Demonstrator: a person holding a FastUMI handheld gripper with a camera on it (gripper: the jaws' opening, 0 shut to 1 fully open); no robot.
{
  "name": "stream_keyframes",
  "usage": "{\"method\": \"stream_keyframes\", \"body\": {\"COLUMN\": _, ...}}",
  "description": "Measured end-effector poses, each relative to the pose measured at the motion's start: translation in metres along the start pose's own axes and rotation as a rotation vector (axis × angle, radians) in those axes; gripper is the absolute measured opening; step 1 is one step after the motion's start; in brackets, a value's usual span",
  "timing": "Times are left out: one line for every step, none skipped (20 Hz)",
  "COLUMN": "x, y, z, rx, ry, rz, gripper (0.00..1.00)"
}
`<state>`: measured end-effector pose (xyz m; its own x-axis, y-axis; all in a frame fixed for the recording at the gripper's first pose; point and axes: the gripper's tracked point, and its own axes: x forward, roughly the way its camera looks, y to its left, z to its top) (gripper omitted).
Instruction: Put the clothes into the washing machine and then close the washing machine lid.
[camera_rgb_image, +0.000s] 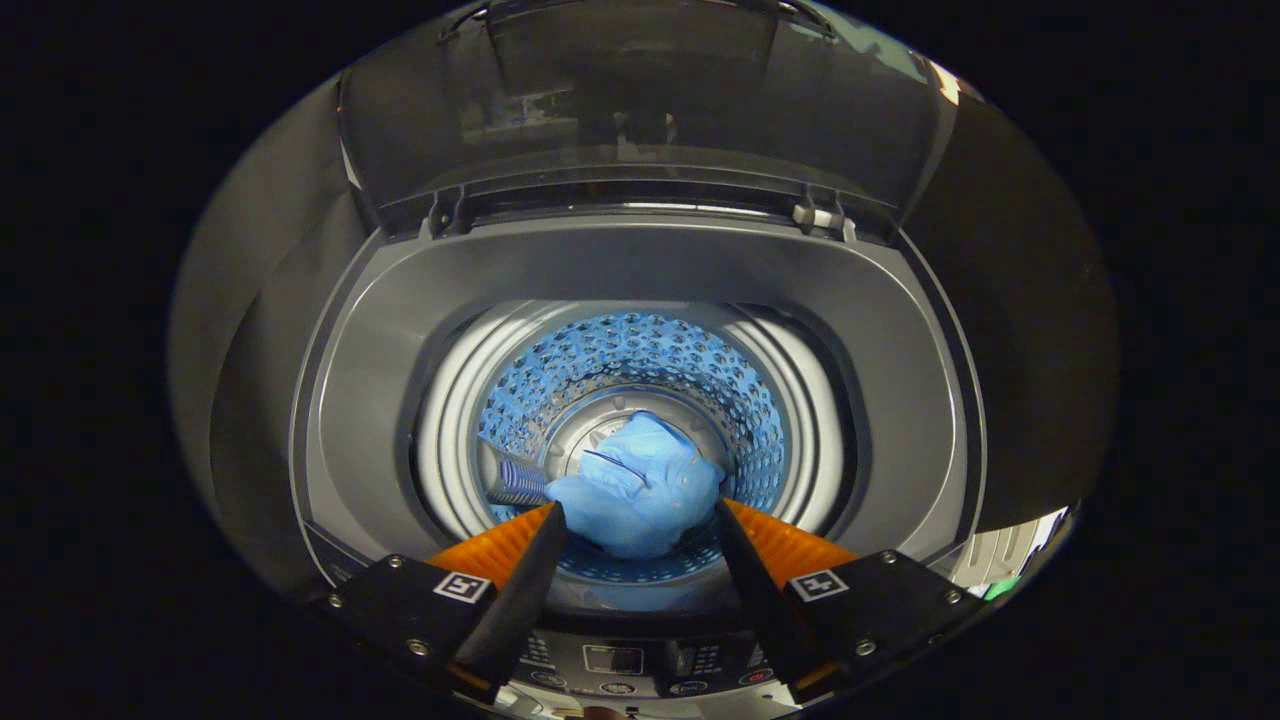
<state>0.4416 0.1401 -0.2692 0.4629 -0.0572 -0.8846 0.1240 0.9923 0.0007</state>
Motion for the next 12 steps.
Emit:
{"method": "stream_keyframes", "body": {"x": 0.001, "y": -0.001, "z": -0.002, "rx": -0.020, "ry": 0.006, "rz": -0.006, "gripper": 0.94}}
{"method": "stream_keyframes", "body": {"x": 0.000, "y": -0.001, "z": -0.002, "rx": -0.034, "ry": 0.009, "rz": -0.014, "gripper": 0.94}}
{"method": "stream_keyframes", "body": {"x": -0.003, "y": 0.000, "z": -0.003, "rx": -0.038, "ry": 0.005, "rz": -0.019, "gripper": 0.94}}
{"method": "stream_keyframes", "body": {"x": -0.006, "y": 0.000, "z": -0.003, "rx": -0.041, "ry": 0.008, "rz": -0.028, "gripper": 0.95}}
{"method": "stream_keyframes", "body": {"x": -0.010, "y": -0.003, "z": -0.002, "rx": -0.048, "ry": 0.007, "rz": -0.045, "gripper": 0.94}}
{"method": "stream_keyframes", "body": {"x": -0.014, "y": -0.007, "z": 0.001, "rx": -0.060, "ry": 0.000, "rz": -0.058, "gripper": 0.95}}
{"method": "stream_keyframes", "body": {"x": -0.017, "y": -0.008, "z": 0.004, "rx": -0.067, "ry": -0.011, "rz": -0.067, "gripper": 0.95}}
{"method": "stream_keyframes", "body": {"x": -0.023, "y": -0.008, "z": 0.009, "rx": -0.066, "ry": -0.027, "rz": -0.069, "gripper": 0.95}}
{"method": "stream_keyframes", "body": {"x": -0.028, "y": -0.009, "z": 0.013, "rx": -0.063, "ry": -0.042, "rz": -0.072, "gripper": 0.95}}
{"method": "stream_keyframes", "body": {"x": -0.035, "y": -0.011, "z": 0.019, "rx": -0.068, "ry": -0.056, "rz": -0.086, "gripper": 0.95}}
{"method": "stream_keyframes", "body": {"x": -0.041, "y": -0.014, "z": 0.025, "rx": -0.075, "ry": -0.073, "rz": -0.100, "gripper": 0.96}}
{"method": "stream_keyframes", "body": {"x": -0.049, "y": -0.015, "z": 0.035, "rx": -0.079, "ry": -0.096, "rz": -0.108, "gripper": 0.96}}
